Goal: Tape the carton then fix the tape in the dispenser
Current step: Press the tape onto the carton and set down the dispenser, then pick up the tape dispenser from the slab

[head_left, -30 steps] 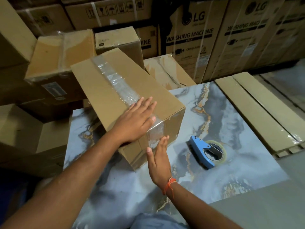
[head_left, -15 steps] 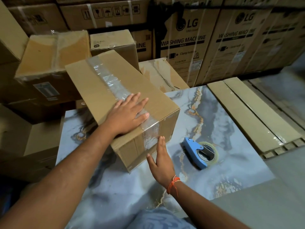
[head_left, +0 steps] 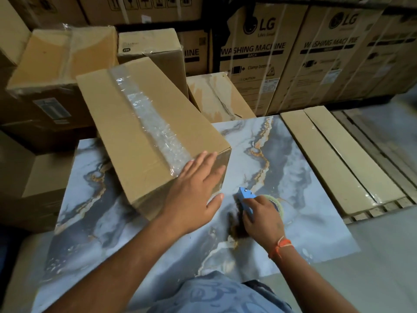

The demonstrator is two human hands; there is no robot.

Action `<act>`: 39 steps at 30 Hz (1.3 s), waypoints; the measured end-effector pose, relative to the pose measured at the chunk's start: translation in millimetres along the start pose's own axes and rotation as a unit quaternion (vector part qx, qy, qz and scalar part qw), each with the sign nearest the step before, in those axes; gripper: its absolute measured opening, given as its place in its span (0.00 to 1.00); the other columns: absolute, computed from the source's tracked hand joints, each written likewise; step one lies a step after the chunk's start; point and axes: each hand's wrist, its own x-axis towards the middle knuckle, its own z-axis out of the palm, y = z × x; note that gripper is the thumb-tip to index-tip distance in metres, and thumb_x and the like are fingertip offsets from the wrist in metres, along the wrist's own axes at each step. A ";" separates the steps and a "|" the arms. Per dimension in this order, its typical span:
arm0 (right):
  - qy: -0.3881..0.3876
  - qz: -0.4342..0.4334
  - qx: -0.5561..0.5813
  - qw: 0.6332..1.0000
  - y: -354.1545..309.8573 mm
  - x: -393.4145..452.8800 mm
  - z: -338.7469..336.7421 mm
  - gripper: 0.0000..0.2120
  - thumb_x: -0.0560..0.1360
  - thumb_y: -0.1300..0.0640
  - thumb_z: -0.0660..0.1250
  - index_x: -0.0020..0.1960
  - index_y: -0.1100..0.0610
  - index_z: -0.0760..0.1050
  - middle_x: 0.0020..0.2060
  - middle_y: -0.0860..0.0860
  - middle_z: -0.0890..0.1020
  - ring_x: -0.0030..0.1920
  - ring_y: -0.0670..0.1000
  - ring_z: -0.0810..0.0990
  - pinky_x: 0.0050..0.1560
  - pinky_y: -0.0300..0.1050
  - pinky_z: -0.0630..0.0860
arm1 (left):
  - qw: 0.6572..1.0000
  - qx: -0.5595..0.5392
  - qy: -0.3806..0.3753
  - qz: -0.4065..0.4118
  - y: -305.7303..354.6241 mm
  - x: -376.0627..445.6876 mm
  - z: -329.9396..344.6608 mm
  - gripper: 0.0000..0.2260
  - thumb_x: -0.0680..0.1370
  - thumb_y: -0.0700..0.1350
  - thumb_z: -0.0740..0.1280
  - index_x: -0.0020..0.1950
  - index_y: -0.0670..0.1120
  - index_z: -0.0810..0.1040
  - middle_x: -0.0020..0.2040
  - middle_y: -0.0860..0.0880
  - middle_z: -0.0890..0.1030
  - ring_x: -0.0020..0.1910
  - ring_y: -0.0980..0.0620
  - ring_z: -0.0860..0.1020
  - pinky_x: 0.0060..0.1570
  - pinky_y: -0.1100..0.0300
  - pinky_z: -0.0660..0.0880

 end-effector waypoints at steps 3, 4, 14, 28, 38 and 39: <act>-0.075 -0.021 -0.102 0.992 28.8 4.1 -3.6 0.20 0.69 0.49 0.65 0.57 0.55 0.81 0.42 0.59 0.80 0.42 0.64 0.79 0.44 0.53 0.77 | 0.988 -0.130 0.086 -0.008 17.7 -9.7 28.0 0.21 0.79 0.44 0.67 0.73 0.45 0.75 0.75 0.48 0.73 0.77 0.49 0.68 0.76 0.55 0.64; -0.102 -0.036 -0.126 0.986 35.2 5.1 -4.7 0.21 0.69 0.47 0.64 0.60 0.54 0.79 0.45 0.59 0.82 0.46 0.64 0.80 0.48 0.53 0.77 | 0.982 -0.156 0.099 -0.032 24.8 -12.1 36.0 0.20 0.79 0.43 0.67 0.72 0.46 0.76 0.73 0.50 0.75 0.73 0.52 0.72 0.73 0.59 0.67; -0.203 -0.175 0.032 0.963 79.6 15.3 -7.4 0.28 0.72 0.59 0.62 0.72 0.46 0.70 0.56 0.58 0.81 0.48 0.62 0.82 0.46 0.52 0.79 | 0.629 -0.549 0.026 -0.549 61.2 -4.8 146.0 0.14 0.83 0.42 0.66 0.68 0.47 0.76 0.65 0.44 0.80 0.57 0.51 0.81 0.54 0.59 0.75; -0.096 -0.246 0.260 0.929 93.2 20.1 -29.9 0.22 0.72 0.63 0.71 0.64 0.49 0.76 0.56 0.45 0.81 0.55 0.45 0.80 0.54 0.28 0.71 | 0.598 -0.614 0.159 -0.489 104.8 44.9 157.6 0.09 0.83 0.38 0.65 0.62 0.47 0.70 0.49 0.42 0.83 0.39 0.53 0.84 0.39 0.62 0.81; -0.089 -0.259 0.200 0.941 72.8 17.2 -15.9 0.12 0.71 0.62 0.65 0.53 0.53 0.69 0.46 0.49 0.76 0.38 0.49 0.71 0.35 0.41 0.69 | 0.678 -0.542 0.175 -0.464 88.8 51.6 144.9 0.25 0.71 0.49 0.78 0.61 0.44 0.70 0.56 0.36 0.85 0.48 0.45 0.85 0.45 0.53 0.82; -0.097 -0.266 0.198 0.938 70.5 17.0 -15.8 0.12 0.71 0.62 0.65 0.53 0.54 0.69 0.47 0.50 0.76 0.39 0.50 0.72 0.36 0.42 0.70 | 0.698 -0.518 0.175 -0.462 85.7 50.3 144.1 0.26 0.69 0.53 0.78 0.60 0.47 0.71 0.55 0.39 0.85 0.51 0.44 0.86 0.49 0.50 0.82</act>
